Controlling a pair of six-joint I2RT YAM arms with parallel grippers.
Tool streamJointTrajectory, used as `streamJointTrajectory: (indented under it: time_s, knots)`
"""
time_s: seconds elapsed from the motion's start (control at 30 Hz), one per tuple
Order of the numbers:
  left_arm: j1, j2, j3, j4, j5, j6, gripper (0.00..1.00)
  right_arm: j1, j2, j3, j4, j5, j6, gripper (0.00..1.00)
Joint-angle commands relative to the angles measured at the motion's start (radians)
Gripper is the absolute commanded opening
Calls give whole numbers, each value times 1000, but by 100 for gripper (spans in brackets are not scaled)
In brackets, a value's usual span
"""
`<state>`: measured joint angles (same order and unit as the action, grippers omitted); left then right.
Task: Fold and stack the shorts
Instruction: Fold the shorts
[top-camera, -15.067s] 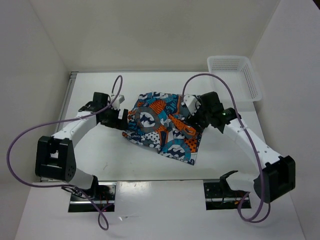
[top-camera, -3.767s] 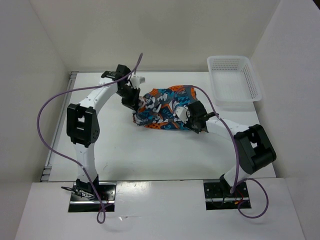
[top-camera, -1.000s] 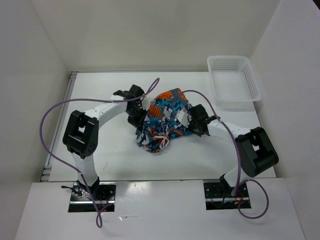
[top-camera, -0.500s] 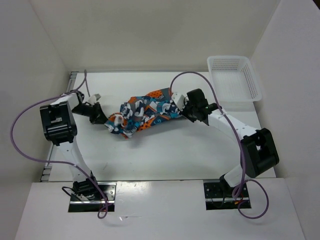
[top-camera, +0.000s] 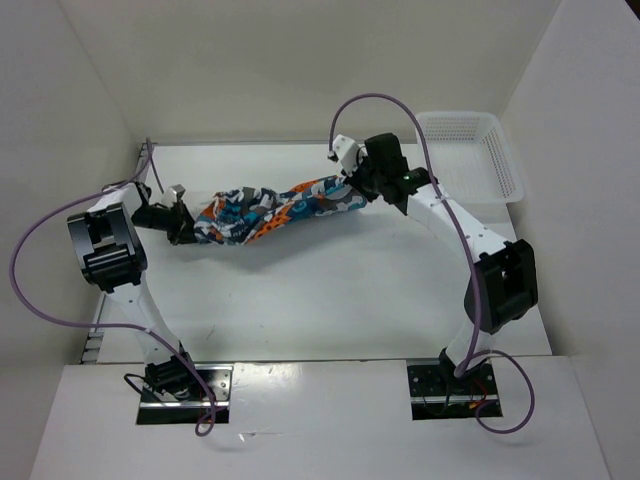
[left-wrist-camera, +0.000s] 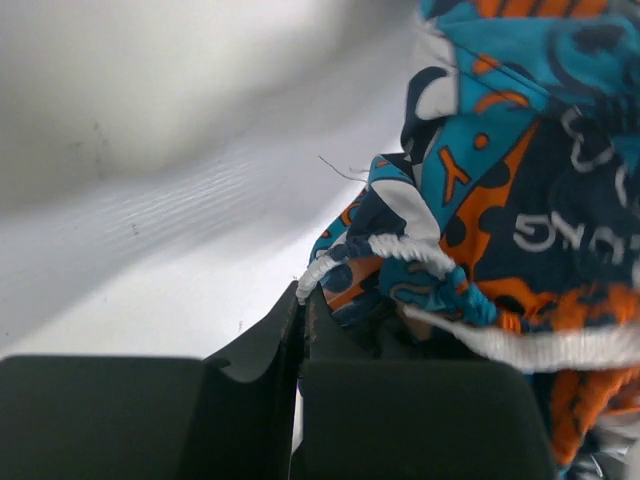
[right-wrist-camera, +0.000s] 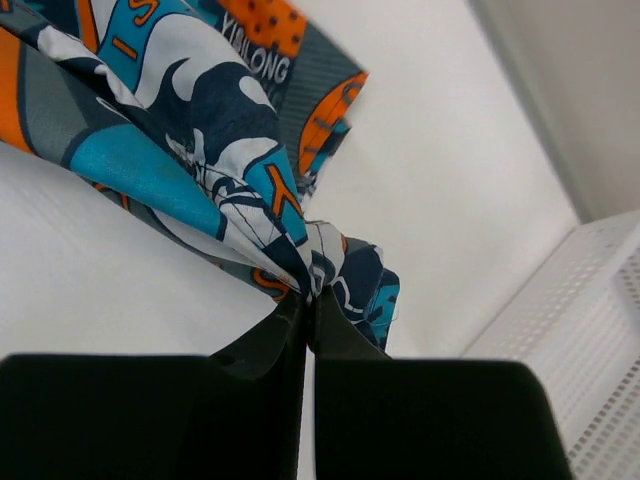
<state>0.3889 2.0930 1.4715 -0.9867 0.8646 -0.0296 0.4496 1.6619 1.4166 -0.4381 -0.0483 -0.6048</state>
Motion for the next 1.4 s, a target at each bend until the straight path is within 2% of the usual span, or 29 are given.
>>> streamJointTrajectory:
  time_s: [0.0,0.07,0.17,0.3,0.53,0.6,0.67,0.8,0.83,0.87,0.9,0.93,1.03,1.1,1.23,1.3,1.37]
  knots:
    - [45,-1,99,-64,-61,30,0,-35,7,119,-1,91,-2,0]
    - [65,9,121,-96,-117,30,0,-35,7,102,-1,91,-3,0]
    - [79,61,86,-191,-127,30,0,-35,-20,-11,-10,91,-19,0]
    - [27,70,47,-286,-180,30,0,15,-82,-181,-10,117,-99,0]
    - [37,97,47,-306,-254,30,0,104,-132,-309,-33,105,-139,0]
    - [38,122,38,-306,-314,30,1,123,-133,-341,-44,105,-165,0]
    - [22,131,10,-306,-459,30,8,138,-145,-375,-54,94,-185,0]
    - [22,69,-59,-306,-594,30,15,172,-166,-433,-54,94,-199,0]
    - [22,55,-68,-306,-636,30,17,172,-166,-433,-54,94,-199,12]
    - [34,41,-68,-306,-650,30,19,181,-166,-447,-54,85,-199,28]
    - [34,15,-68,-306,-667,30,25,181,-166,-447,-54,85,-199,41]
    - [34,4,-57,-306,-711,30,29,181,-166,-447,-65,70,-199,57]
    - [34,-25,-27,-306,-731,30,38,181,-166,-408,-65,50,-135,76]
    - [34,-40,5,-306,-731,30,45,181,-175,-368,-86,30,-77,77]
    - [57,-97,162,-306,-641,30,51,66,-166,-211,-131,-160,80,75]
    - [67,-143,188,-264,-612,30,57,66,-157,-200,-108,-171,120,75]
    - [48,-191,188,-219,-612,30,62,66,-145,-188,-93,-159,135,71]
